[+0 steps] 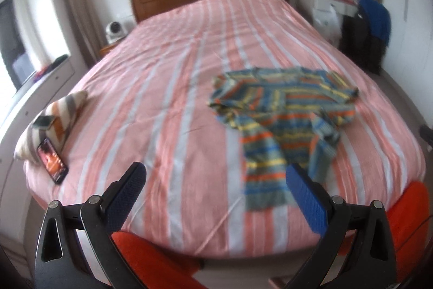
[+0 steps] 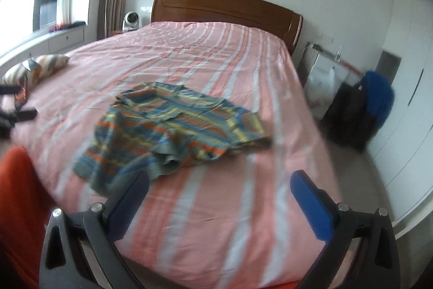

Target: Fold small clothes

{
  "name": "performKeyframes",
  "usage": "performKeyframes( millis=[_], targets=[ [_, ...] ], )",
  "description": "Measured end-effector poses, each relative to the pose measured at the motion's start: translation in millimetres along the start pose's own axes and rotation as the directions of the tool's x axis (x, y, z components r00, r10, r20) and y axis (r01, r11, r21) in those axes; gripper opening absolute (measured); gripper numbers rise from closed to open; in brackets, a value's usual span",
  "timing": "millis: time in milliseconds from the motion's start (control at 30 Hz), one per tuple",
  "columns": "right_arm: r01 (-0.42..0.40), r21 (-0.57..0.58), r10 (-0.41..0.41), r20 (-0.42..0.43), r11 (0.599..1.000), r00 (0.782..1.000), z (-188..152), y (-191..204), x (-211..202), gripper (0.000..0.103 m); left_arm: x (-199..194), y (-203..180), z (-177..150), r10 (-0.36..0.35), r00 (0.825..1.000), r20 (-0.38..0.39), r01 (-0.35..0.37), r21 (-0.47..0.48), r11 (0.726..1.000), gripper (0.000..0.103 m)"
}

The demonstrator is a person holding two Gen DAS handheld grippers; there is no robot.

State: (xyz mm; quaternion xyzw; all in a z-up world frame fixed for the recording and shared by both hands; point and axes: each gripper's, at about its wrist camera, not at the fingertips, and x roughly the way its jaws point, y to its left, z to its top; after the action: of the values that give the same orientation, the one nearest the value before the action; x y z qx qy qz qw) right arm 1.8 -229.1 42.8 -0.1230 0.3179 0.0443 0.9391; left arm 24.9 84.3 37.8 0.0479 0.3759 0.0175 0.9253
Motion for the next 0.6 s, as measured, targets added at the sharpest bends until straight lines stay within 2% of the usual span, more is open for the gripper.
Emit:
performKeyframes(
  millis=[67, 167, 267, 333, 433, 600],
  targets=[
    [0.005, 0.052, -0.006, 0.010, 0.999, 1.000, -0.5, -5.1, -1.3, 0.103, 4.6, 2.8, -1.5, -0.014, 1.000, -0.014, 0.013, -0.042, 0.999, 0.103],
    [-0.001, 0.158, 0.000, 0.010, 0.987, 1.000, -5.0, -4.7, 1.3, 0.103, 11.3, 0.9, -4.9, -0.081, 0.996, -0.043, 0.076, -0.096, 0.992, 0.103],
    [-0.032, 0.251, 0.030, 0.013, 0.967, 0.999, -13.9, 1.4, 4.4, 0.103, 14.9, -12.3, -8.5, -0.104, 0.992, -0.065, 0.099, -0.073, 0.992, 0.103],
    [-0.069, 0.217, 0.073, -0.010, 0.974, 0.997, -16.8, 13.0, 8.7, 0.103, 15.4, -21.3, -10.3, -0.103, 0.992, -0.067, 0.100, -0.049, 0.994, 0.103],
    [-0.058, 0.156, 0.064, -0.030, 0.986, 0.998, -20.7, 27.0, 11.6, 0.103, 17.2, -29.8, -12.7, -0.118, 0.990, -0.073, 0.115, -0.041, 0.993, 0.103],
    [-0.088, 0.159, 0.093, -0.024, 0.983, 0.995, -22.9, 34.5, 13.9, 0.103, 19.8, -41.8, -19.6, -0.132, 0.987, -0.094, 0.132, -0.015, 0.991, 0.103]
  ],
)
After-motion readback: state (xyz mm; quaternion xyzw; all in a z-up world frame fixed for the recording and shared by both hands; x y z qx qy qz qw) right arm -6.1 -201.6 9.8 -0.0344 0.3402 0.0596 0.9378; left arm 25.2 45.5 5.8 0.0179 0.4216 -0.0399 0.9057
